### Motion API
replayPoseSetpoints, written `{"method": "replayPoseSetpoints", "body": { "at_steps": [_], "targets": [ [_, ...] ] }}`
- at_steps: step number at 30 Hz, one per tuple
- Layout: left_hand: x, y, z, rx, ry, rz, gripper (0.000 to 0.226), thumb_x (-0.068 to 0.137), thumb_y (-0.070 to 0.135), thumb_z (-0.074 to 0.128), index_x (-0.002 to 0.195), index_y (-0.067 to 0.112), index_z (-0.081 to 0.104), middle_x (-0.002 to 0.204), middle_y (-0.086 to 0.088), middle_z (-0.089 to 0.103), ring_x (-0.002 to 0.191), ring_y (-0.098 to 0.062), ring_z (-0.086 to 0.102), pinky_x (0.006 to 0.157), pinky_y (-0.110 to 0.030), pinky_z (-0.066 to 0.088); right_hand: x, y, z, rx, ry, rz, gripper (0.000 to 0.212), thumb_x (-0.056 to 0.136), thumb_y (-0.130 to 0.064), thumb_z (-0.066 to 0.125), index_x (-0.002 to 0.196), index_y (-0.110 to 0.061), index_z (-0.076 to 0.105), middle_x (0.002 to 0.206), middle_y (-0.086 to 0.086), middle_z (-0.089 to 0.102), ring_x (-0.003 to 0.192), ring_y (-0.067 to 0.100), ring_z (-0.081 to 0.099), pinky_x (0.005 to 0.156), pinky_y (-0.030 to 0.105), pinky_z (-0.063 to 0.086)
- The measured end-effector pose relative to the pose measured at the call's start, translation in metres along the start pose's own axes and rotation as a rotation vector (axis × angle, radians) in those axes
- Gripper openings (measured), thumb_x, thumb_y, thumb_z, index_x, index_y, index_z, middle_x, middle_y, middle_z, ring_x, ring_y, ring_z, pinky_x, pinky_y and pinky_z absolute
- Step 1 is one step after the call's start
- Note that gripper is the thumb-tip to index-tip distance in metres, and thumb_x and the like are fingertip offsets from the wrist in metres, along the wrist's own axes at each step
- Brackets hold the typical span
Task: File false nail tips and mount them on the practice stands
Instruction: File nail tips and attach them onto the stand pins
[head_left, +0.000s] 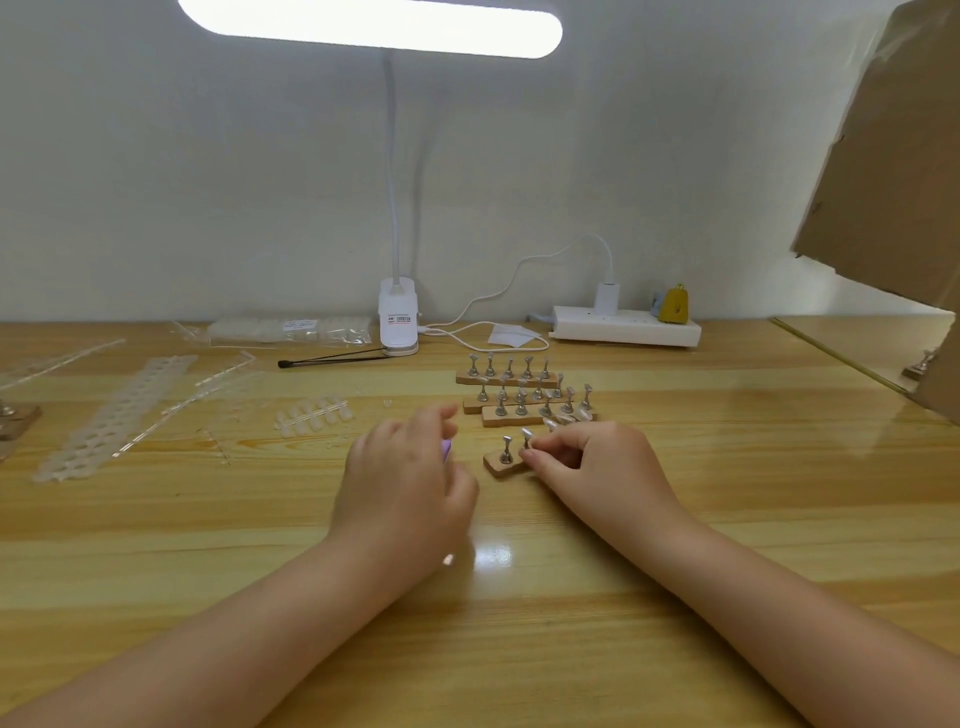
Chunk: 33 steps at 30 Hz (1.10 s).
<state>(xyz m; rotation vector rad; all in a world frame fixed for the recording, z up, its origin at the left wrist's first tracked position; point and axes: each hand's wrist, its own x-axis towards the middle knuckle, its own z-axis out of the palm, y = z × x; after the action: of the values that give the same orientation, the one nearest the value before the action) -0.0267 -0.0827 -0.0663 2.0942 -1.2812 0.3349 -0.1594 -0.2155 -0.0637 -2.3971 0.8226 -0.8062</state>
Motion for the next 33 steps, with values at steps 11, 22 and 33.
{"method": "replayPoseSetpoints", "body": {
  "at_steps": [11,22,33],
  "targets": [
    [0.027,-0.028,-0.019,0.608,-0.212,-0.062,0.070,0.078,0.073,0.015,0.100,0.034,0.069,0.111,0.011,0.055,0.101,-0.018,0.047,0.087,-0.034,0.032,-0.007,-0.004,-0.003,-0.088,-0.126,-0.075,0.013,0.087,-0.037,0.062,0.080,-0.027,0.068,0.059,-0.013,0.054,0.061,0.003,0.051,0.064,0.029,0.048],
    [0.026,-0.041,-0.015,0.504,-0.182,-0.075,0.034,0.094,0.053,0.042,0.101,0.037,0.071,0.112,0.013,0.058,0.107,-0.018,0.048,0.089,-0.031,0.035,-0.009,-0.003,-0.002,-0.093,-0.147,-0.100,0.018,0.089,-0.037,0.059,0.104,-0.033,0.068,0.062,-0.011,0.054,0.063,0.002,0.050,0.063,0.027,0.044],
    [0.029,-0.041,-0.016,0.463,-0.140,-0.084,0.026,0.092,0.048,0.047,0.099,0.031,0.066,0.104,0.009,0.061,0.104,-0.018,0.052,0.088,-0.032,0.037,-0.012,-0.004,-0.002,-0.141,-0.119,-0.175,0.016,0.091,-0.036,0.057,0.102,-0.031,0.067,0.062,-0.011,0.051,0.063,0.001,0.049,0.053,0.017,0.031]
  ]
}}
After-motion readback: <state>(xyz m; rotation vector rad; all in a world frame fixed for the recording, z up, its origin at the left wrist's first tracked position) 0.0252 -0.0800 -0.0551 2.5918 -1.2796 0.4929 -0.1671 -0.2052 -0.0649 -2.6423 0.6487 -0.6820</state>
